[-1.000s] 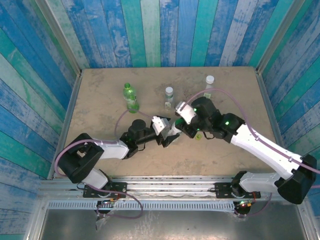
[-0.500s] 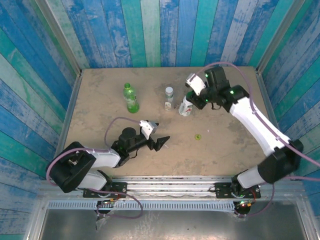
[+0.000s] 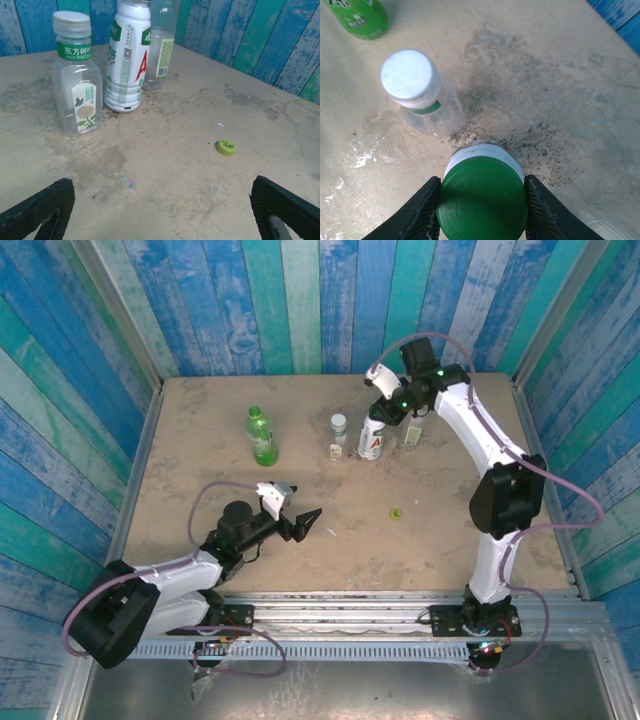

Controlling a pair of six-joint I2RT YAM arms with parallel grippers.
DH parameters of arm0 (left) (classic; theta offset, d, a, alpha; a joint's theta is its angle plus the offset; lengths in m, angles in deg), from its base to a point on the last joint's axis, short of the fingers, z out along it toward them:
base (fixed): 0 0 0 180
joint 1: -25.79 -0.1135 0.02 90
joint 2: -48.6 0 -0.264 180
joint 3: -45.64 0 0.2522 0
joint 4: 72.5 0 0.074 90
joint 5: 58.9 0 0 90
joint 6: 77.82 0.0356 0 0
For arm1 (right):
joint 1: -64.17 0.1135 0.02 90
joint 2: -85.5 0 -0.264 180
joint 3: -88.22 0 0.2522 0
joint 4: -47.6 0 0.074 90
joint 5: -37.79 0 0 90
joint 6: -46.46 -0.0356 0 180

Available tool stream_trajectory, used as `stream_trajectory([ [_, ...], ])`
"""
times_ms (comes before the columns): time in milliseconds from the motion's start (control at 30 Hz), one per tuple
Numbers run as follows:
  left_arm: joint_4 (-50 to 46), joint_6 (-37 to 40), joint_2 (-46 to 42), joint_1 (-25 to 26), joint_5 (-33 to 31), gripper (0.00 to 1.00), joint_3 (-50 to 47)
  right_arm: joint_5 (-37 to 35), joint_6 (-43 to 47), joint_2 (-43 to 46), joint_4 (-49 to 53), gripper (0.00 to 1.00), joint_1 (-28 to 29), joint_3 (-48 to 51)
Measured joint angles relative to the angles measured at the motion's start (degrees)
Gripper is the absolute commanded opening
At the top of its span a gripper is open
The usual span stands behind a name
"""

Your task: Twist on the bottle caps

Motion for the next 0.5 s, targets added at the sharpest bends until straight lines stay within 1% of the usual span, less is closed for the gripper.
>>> stream_trajectory([
  [33,-0.5,0.0,-0.1,-0.2,-0.2,0.94,0.0,0.2,0.0,-0.7,0.6,0.20,-0.1,-1.2],
  [233,-2.1,-0.1,-0.1,-1.0,-0.8,0.94,0.0,0.4,0.3,-3.1,3.8,0.41,-0.3,-5.3],
  [300,-2.3,-0.1,-0.1,-1.0,-0.8,0.94,0.0,0.4,0.2,-3.7,4.3,0.45,-0.3,-6.1],
  [500,-2.9,-0.1,-0.1,-1.0,-0.3,0.94,0.0,-0.6,0.3,-4.0,5.5,0.64,-0.3,-7.3],
])
